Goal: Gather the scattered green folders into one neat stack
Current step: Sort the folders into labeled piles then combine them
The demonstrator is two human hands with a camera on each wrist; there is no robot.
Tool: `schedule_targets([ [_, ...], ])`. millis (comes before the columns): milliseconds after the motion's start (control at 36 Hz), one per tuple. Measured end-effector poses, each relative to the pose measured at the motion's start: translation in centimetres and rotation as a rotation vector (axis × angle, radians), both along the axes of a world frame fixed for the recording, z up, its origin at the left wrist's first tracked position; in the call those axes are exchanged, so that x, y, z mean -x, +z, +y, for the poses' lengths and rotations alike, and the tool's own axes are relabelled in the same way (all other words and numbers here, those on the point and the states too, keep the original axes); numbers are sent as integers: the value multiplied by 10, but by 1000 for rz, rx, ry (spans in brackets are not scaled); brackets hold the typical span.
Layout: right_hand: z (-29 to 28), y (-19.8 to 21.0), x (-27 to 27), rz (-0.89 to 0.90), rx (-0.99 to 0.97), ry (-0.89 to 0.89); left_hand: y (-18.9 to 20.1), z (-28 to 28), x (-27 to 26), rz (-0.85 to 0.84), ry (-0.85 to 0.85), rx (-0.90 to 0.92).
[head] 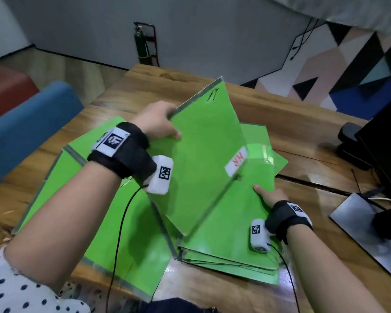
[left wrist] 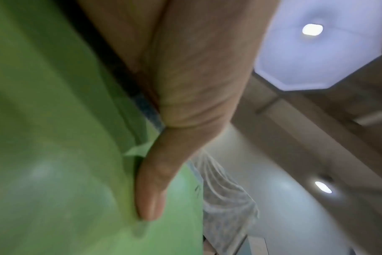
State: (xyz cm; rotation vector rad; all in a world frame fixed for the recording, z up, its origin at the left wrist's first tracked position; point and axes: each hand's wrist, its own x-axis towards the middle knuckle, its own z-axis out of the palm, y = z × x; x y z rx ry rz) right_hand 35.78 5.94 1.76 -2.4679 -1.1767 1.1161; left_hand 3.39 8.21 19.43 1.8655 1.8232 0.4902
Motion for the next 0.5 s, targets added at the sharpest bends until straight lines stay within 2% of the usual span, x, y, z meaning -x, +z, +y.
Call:
schedule_targets([
  [83, -2, -5, -5, 77, 29, -3, -27, -10, 2, -224, 2, 256],
  [139, -4, -11, -12, 91, 75, -1, -63, -20, 1, -263, 26, 411],
  [222, -7, -23, -20, 160, 91, -18, -127, -41, -1, -212, 68, 581],
  [278, -7, -40, -27, 230, 87, -38, -165, -55, 0, -314, 126, 671],
  [306, -5, -57, -37, 284, 70, -56, -175, -62, 0, -365, 160, 687],
  [389, 23, -170, -100, 372, 14, -104, -199, -64, 5, -466, 331, 622],
  [417, 28, -196, -112, 413, 13, -119, -199, -62, 4, -494, 375, 592],
  [472, 22, -199, -108, 474, 27, -131, -199, -56, 2, -484, 376, 563],
  [500, 14, -178, -92, 486, 43, -127, -197, -54, 0, -466, 353, 561],
])
